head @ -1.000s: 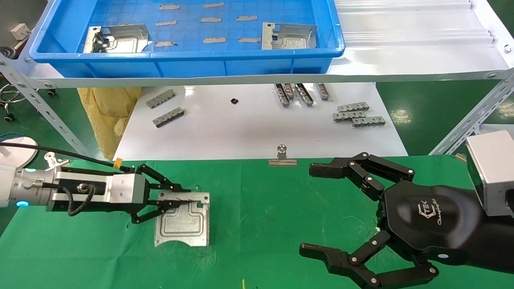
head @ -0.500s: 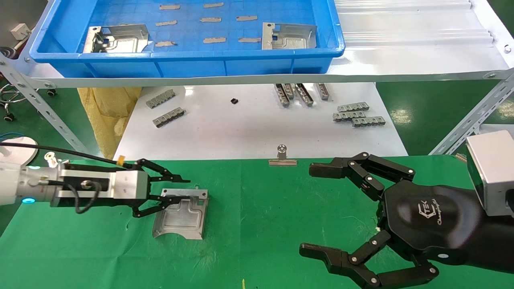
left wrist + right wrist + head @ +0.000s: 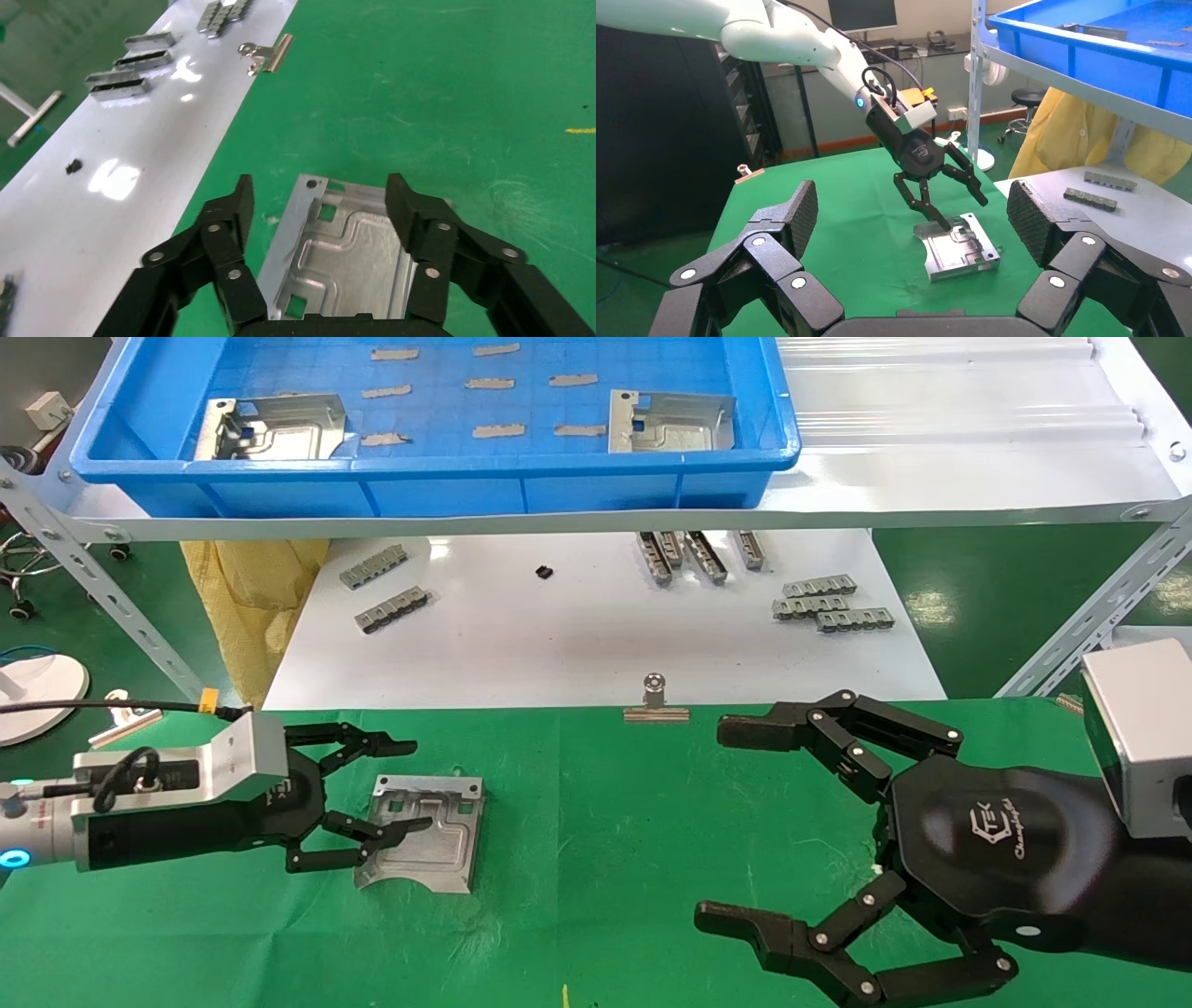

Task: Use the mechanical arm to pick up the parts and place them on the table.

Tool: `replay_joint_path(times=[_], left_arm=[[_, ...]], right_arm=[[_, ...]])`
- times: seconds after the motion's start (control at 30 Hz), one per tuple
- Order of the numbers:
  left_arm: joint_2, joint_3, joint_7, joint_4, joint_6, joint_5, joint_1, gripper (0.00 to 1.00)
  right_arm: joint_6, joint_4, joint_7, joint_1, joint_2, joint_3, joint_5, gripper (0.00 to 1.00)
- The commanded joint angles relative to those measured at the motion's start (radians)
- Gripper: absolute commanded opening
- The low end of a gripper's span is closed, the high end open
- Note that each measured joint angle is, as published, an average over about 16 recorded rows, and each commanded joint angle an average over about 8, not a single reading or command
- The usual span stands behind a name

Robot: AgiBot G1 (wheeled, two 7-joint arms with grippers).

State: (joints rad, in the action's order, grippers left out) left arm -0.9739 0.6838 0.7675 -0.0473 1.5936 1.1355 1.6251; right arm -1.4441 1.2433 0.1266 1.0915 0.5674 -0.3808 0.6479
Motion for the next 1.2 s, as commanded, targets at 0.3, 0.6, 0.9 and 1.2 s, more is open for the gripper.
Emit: replay_joint_path(times=[0.3, 0.6, 0.9, 1.2], left_arm=[[0.011, -0.012, -0.027, 0.045, -0.004, -0.013, -0.017, 1.0], [0.062, -0.068, -0.161, 0.231, -0.017, -0.069, -0.093, 1.0], [0.116, -0.129, -0.304, 0.429, -0.032, -0.13, -0.176, 1.0], [0.171, -0.19, -0.448, 0.629, -0.047, -0.191, -0.259, 1.0]], right_arm=[[0.0, 0.0, 0.0, 0.0, 0.0, 0.0, 0.0, 1.0], [0.0, 0.0, 0.0, 0.0, 0.0, 0.0, 0.0, 1.0], [0.0, 0.0, 0.0, 0.0, 0.0, 0.0, 0.0, 1.0], [0.0, 0.0, 0.0, 0.0, 0.0, 0.0, 0.0, 1.0]])
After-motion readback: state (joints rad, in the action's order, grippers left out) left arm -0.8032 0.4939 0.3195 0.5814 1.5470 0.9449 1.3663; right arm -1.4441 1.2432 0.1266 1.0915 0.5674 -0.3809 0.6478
